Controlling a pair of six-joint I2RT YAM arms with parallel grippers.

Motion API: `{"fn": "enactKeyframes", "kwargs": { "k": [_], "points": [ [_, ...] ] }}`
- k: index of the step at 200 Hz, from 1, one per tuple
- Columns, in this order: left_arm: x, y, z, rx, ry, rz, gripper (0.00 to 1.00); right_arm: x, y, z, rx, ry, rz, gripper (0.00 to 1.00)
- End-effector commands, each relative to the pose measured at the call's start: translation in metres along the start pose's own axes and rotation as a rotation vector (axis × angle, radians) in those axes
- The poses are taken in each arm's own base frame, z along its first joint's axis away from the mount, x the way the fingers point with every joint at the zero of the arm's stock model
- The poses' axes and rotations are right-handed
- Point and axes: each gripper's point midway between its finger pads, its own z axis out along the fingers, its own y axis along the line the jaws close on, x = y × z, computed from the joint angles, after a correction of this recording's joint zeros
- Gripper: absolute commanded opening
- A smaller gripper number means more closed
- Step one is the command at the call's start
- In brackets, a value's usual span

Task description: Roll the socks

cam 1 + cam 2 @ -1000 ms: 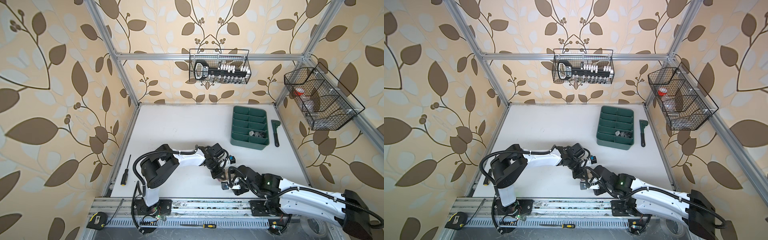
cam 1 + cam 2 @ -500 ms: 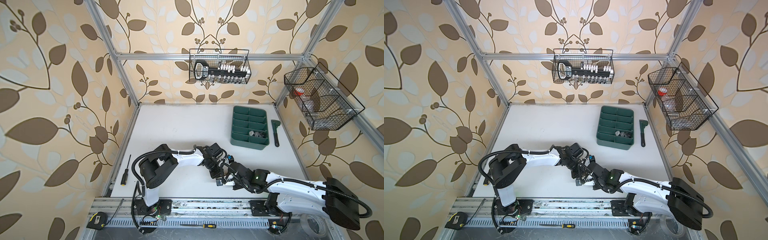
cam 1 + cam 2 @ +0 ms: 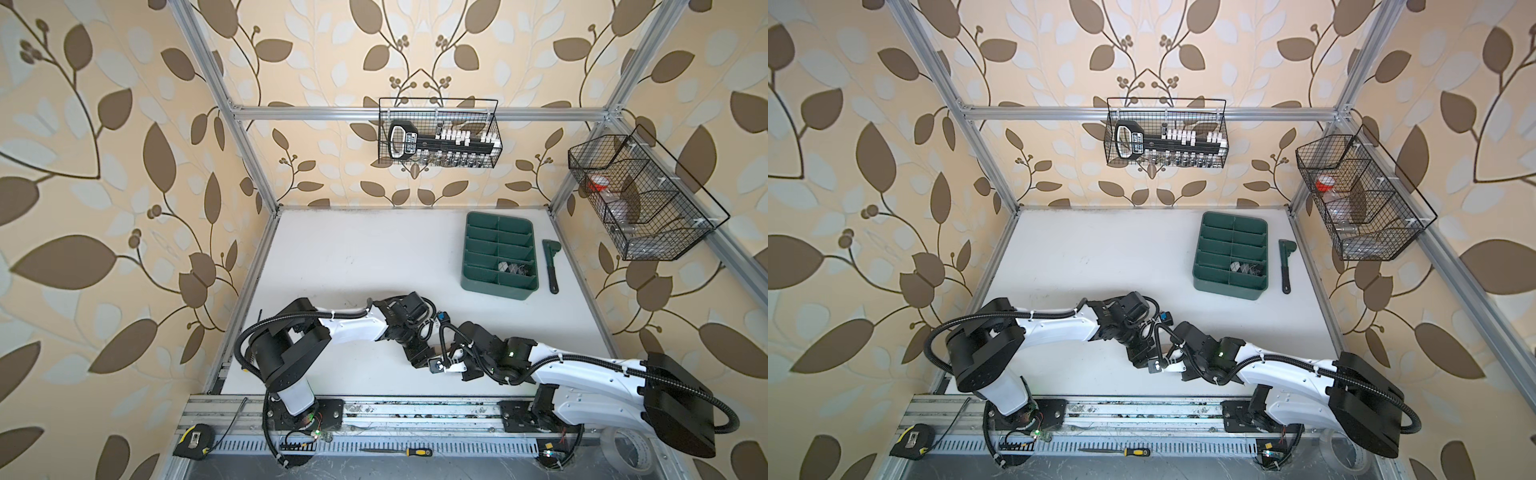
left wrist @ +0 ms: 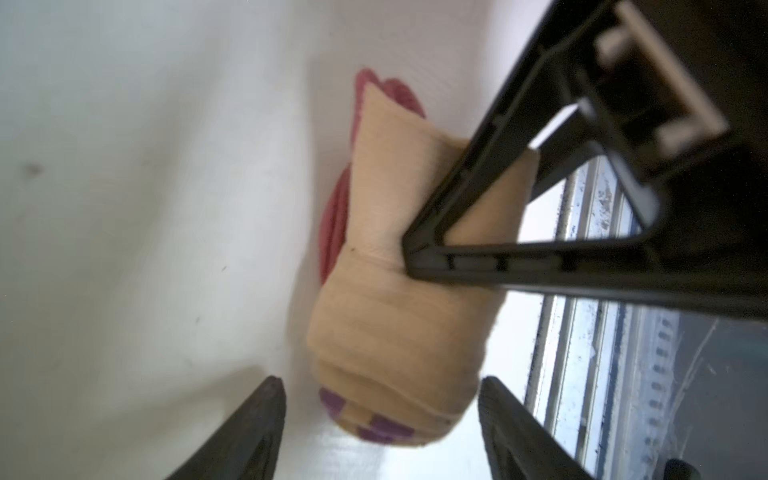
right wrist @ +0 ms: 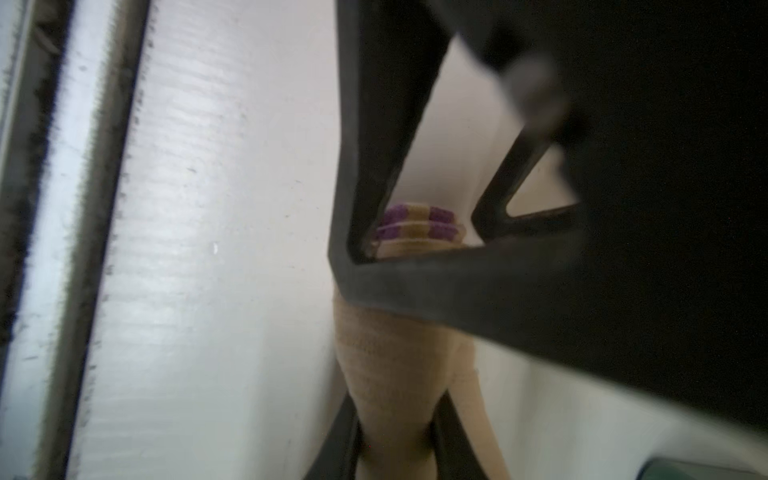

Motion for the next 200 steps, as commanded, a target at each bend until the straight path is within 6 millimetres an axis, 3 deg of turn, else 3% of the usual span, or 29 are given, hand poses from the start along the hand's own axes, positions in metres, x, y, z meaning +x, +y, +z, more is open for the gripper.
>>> {"fn": "enactKeyframes", "kwargs": {
  "k": [1, 3, 6, 40, 61, 79, 121, 169, 200],
  "points": [
    [-0.039, -0.01, -0.054, -0.039, -0.194, 0.075, 0.86, 0.023, 0.034, 0.001, -0.172, 0.067, 0.085, 0.0],
    [-0.041, -0.009, -0.059, -0.052, -0.206, 0.078, 0.96, 0.023, 0.034, 0.001, -0.178, 0.066, 0.091, 0.0],
    [-0.043, -0.007, -0.065, -0.07, -0.223, 0.083, 0.98, 0.023, 0.034, 0.0, -0.186, 0.062, 0.098, 0.0],
    [-0.056, 0.0, -0.137, -0.303, -0.4, 0.265, 0.99, 0.017, 0.027, -0.013, -0.331, 0.033, 0.271, 0.0],
    [-0.05, -0.001, -0.163, -0.436, -0.447, 0.446, 0.99, 0.013, 0.017, -0.015, -0.386, 0.029, 0.348, 0.0],
    [-0.043, 0.015, -0.173, -0.588, -0.457, 0.53, 0.99, 0.018, 0.009, -0.011, -0.412, 0.07, 0.409, 0.0],
    [-0.032, 0.016, -0.16, -0.627, -0.346, 0.714, 0.99, 0.019, -0.001, 0.0, -0.465, 0.083, 0.499, 0.0],
    [-0.018, -0.018, -0.088, -0.498, -0.139, 0.88, 0.99, 0.024, -0.014, 0.008, -0.47, 0.1, 0.531, 0.0],
    [-0.021, -0.029, -0.056, -0.425, -0.161, 0.771, 0.99, 0.025, -0.022, 0.013, -0.454, 0.087, 0.543, 0.0]
  ]
}}
